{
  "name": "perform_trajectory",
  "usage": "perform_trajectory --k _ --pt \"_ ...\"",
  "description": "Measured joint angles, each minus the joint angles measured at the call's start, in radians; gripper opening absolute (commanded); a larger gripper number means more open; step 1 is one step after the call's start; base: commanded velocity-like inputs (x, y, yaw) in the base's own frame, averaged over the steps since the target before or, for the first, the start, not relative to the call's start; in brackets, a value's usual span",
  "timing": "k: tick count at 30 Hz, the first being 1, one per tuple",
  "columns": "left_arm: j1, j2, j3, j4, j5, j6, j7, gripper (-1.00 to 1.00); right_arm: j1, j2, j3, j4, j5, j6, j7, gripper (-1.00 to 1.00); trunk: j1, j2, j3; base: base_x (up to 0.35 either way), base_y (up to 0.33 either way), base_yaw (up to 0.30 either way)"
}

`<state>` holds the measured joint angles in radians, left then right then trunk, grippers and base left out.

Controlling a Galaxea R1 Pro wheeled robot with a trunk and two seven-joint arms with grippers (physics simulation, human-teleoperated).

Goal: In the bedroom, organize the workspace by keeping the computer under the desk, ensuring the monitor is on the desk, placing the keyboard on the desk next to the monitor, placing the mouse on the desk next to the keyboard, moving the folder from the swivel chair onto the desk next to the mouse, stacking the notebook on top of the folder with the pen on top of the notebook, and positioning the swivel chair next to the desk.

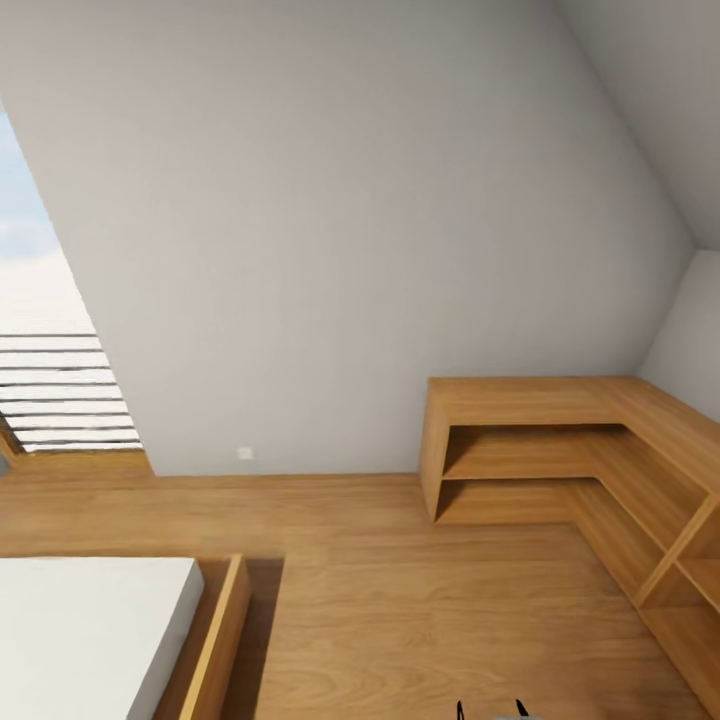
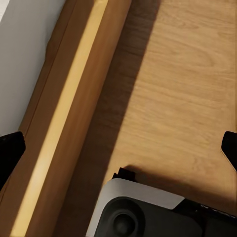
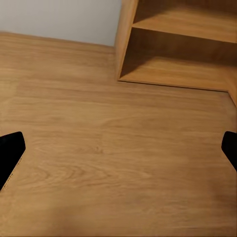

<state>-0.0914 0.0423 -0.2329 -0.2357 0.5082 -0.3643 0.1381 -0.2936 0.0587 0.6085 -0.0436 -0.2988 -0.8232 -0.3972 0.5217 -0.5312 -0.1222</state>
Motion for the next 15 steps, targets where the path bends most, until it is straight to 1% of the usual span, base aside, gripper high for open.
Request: perform_trajectory --k 11,15 --pt "0.000 0.000 0.001 0.000 0.000 0.000 0.000 1.00 0.000 0.000 0.000 0.000 -0.003 0.000 0.008 1.00 0.000 0.000 0.000 0.326 0.000 -0.004" --pt "0.000 0.000 0.001 0.000 0.000 0.000 0.000 1.00 0.000 0.001 0.000 0.000 -0.004 0.000 0.008 1.00 0.000 0.000 0.001 0.326 0.000 -0.148"
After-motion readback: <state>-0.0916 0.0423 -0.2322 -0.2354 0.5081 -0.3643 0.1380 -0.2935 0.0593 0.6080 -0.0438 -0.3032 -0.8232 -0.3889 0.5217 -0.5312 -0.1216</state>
